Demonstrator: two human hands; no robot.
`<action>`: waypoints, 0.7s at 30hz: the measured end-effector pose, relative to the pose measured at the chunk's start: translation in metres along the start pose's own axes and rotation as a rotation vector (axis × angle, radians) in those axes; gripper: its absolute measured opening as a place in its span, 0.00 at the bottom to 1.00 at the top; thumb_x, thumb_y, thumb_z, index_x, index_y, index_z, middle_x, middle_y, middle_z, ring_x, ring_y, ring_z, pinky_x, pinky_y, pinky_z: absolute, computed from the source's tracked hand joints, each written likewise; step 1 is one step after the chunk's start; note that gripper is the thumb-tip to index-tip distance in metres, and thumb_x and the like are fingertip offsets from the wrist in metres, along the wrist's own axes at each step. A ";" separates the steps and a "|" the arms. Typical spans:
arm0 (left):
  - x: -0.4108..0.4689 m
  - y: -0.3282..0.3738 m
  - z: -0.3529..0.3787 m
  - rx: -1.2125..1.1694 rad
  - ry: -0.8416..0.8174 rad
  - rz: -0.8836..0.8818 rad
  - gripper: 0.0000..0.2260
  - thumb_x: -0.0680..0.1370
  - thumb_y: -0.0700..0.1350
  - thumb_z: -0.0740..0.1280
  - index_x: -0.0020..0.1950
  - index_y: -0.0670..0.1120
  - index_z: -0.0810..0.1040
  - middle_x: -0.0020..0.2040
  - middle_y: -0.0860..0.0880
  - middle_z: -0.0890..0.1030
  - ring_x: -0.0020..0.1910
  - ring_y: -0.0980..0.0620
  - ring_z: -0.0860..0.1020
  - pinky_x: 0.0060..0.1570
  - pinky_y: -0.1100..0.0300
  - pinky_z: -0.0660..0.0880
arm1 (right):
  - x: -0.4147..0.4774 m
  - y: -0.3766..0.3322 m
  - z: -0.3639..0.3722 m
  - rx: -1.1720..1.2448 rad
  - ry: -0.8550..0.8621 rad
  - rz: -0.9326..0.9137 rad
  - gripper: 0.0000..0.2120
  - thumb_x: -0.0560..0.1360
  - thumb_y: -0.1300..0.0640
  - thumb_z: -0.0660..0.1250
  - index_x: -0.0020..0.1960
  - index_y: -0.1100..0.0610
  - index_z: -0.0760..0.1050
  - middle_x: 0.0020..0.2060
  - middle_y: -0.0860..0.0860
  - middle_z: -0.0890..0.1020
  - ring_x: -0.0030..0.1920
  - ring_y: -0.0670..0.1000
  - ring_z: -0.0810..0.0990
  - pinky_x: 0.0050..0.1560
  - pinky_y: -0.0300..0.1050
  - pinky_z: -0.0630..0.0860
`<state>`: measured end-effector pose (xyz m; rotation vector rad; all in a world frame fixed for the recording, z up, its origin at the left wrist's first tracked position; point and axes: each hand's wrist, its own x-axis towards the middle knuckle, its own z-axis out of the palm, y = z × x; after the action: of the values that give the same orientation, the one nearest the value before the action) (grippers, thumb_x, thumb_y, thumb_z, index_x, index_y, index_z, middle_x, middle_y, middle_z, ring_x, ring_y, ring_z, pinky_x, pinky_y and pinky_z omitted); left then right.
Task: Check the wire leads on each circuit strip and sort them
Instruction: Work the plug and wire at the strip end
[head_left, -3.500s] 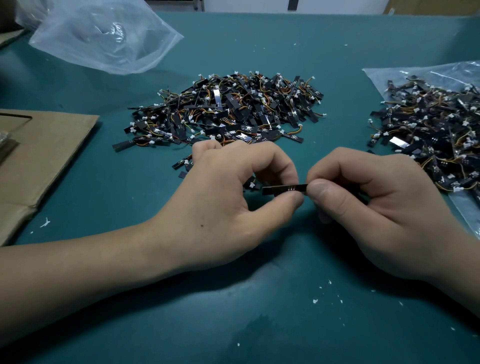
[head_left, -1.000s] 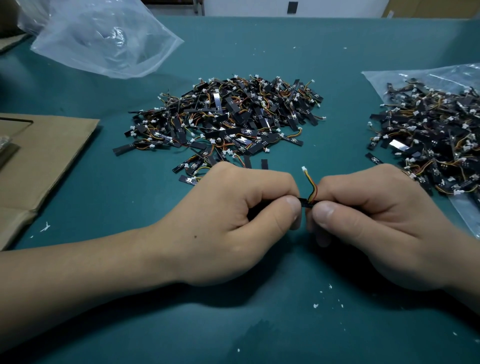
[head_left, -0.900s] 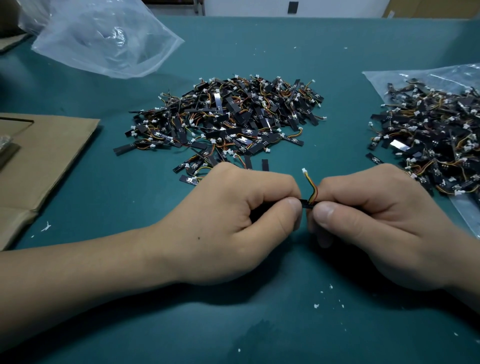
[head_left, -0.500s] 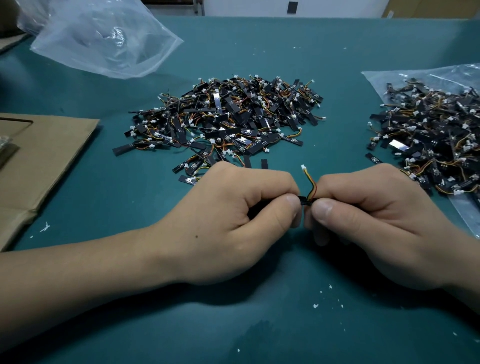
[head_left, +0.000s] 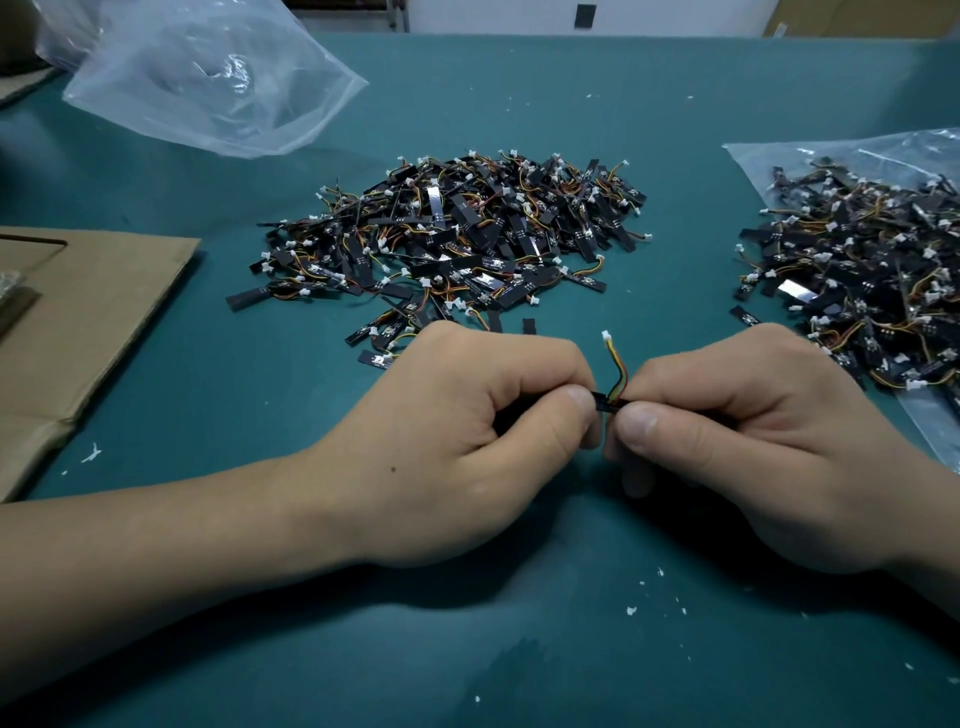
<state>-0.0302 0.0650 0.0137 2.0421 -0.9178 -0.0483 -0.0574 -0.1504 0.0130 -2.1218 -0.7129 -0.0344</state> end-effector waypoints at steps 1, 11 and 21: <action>0.000 0.000 0.000 0.002 0.006 0.003 0.10 0.81 0.41 0.63 0.41 0.46 0.81 0.29 0.48 0.77 0.29 0.48 0.75 0.32 0.52 0.72 | 0.000 0.001 -0.001 0.014 -0.002 0.011 0.16 0.81 0.50 0.62 0.38 0.52 0.81 0.28 0.44 0.79 0.27 0.45 0.77 0.28 0.40 0.71; -0.001 -0.002 0.000 0.026 -0.041 0.070 0.11 0.81 0.40 0.64 0.40 0.44 0.79 0.27 0.50 0.74 0.28 0.51 0.73 0.31 0.60 0.70 | -0.001 0.005 -0.003 0.064 -0.121 -0.003 0.19 0.79 0.52 0.60 0.32 0.57 0.70 0.24 0.47 0.67 0.25 0.47 0.65 0.28 0.39 0.63; -0.003 -0.005 0.000 -0.114 0.269 0.092 0.21 0.78 0.37 0.65 0.71 0.44 0.68 0.45 0.52 0.78 0.46 0.46 0.76 0.50 0.58 0.70 | -0.002 0.009 0.002 0.266 0.542 -0.049 0.10 0.85 0.44 0.60 0.56 0.46 0.77 0.28 0.49 0.71 0.27 0.45 0.67 0.29 0.36 0.63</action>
<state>-0.0295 0.0680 0.0095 1.8445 -0.8186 0.2146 -0.0548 -0.1536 0.0048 -1.7268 -0.4159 -0.4948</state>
